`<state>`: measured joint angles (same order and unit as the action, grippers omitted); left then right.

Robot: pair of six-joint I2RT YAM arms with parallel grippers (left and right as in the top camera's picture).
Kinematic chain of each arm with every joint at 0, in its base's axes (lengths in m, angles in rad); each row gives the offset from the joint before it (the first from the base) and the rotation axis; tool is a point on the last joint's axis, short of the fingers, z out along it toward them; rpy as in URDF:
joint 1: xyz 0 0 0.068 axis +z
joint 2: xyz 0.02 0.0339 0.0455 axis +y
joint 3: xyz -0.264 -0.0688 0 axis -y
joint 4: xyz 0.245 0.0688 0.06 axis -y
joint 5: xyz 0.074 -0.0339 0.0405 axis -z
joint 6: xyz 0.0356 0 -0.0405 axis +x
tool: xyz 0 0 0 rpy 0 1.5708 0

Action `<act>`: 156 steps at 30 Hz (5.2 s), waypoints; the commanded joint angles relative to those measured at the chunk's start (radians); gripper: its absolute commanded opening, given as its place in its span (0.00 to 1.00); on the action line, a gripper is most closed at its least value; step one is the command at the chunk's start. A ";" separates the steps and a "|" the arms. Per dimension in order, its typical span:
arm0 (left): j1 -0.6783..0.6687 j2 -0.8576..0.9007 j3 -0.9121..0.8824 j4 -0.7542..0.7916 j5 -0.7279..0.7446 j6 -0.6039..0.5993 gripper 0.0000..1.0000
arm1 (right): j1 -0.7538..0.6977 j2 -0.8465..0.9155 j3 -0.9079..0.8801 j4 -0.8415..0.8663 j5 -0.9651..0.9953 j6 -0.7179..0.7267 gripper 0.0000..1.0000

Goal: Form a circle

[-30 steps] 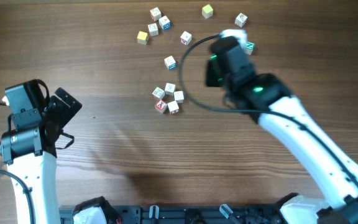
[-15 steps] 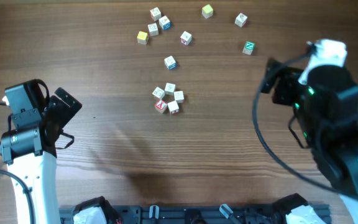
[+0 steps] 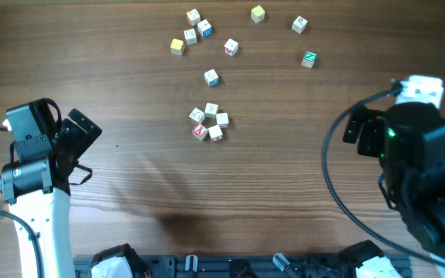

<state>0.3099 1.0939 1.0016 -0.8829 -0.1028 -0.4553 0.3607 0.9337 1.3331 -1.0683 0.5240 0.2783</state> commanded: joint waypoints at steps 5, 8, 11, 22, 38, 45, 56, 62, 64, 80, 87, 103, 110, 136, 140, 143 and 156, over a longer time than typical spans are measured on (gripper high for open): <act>0.005 -0.001 0.000 0.002 0.009 -0.009 1.00 | -0.116 -0.170 -0.026 0.180 -0.134 -0.190 1.00; 0.005 -0.001 0.000 0.002 0.009 -0.009 1.00 | -0.202 -0.282 -0.187 0.363 -0.268 -0.246 1.00; 0.005 -0.001 0.000 0.002 0.009 -0.009 1.00 | -0.262 -0.433 -0.414 0.548 -0.371 -0.250 1.00; 0.005 -0.001 0.000 0.002 0.009 -0.009 1.00 | -0.414 -0.841 -1.057 1.076 -0.474 -0.008 1.00; 0.005 -0.001 0.000 0.002 0.009 -0.009 1.00 | -0.415 -0.930 -1.329 1.159 -0.458 -0.014 1.00; 0.005 -0.001 0.000 0.002 0.009 -0.009 1.00 | -0.414 -0.931 -1.328 1.083 -0.433 -0.057 1.00; 0.005 -0.001 0.000 0.002 0.009 -0.009 1.00 | -0.415 -0.930 -1.328 1.082 -0.447 -0.066 1.00; 0.005 -0.001 0.000 0.002 0.009 -0.009 1.00 | -0.415 -0.930 -1.328 1.082 -0.447 -0.066 1.00; 0.005 -0.001 0.000 0.002 0.009 -0.009 1.00 | -0.415 -0.930 -1.328 1.083 -0.447 -0.066 1.00; -0.062 -0.056 -0.019 0.026 0.008 0.006 1.00 | -0.415 -0.930 -1.328 1.083 -0.447 -0.066 1.00; -0.234 -0.365 -0.277 0.323 0.010 0.045 1.00 | -0.415 -0.930 -1.328 1.083 -0.447 -0.066 1.00; -0.254 -0.850 -0.710 0.648 0.154 0.137 1.00 | -0.415 -0.930 -1.328 1.082 -0.447 -0.066 1.00; -0.256 -0.913 -0.749 0.688 0.151 0.137 1.00 | -0.415 -0.930 -1.328 1.083 -0.447 -0.066 0.99; -0.280 -1.084 -0.953 0.845 0.096 0.137 1.00 | -0.415 -0.930 -1.328 1.083 -0.447 -0.066 1.00; -0.280 -1.091 -0.953 0.855 0.093 0.137 1.00 | -0.415 -0.930 -1.328 1.083 -0.447 -0.066 1.00; -0.280 -1.091 -0.955 0.858 0.086 0.137 1.00 | -0.415 -0.930 -1.328 1.082 -0.447 -0.066 1.00; -0.280 -1.091 -0.996 0.809 0.093 0.154 1.00 | -0.415 -0.930 -1.328 1.082 -0.447 -0.066 1.00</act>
<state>0.0345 0.0143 0.0120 -0.0608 -0.0021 -0.3344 -0.0479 0.0154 0.0067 0.0120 0.0757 0.2298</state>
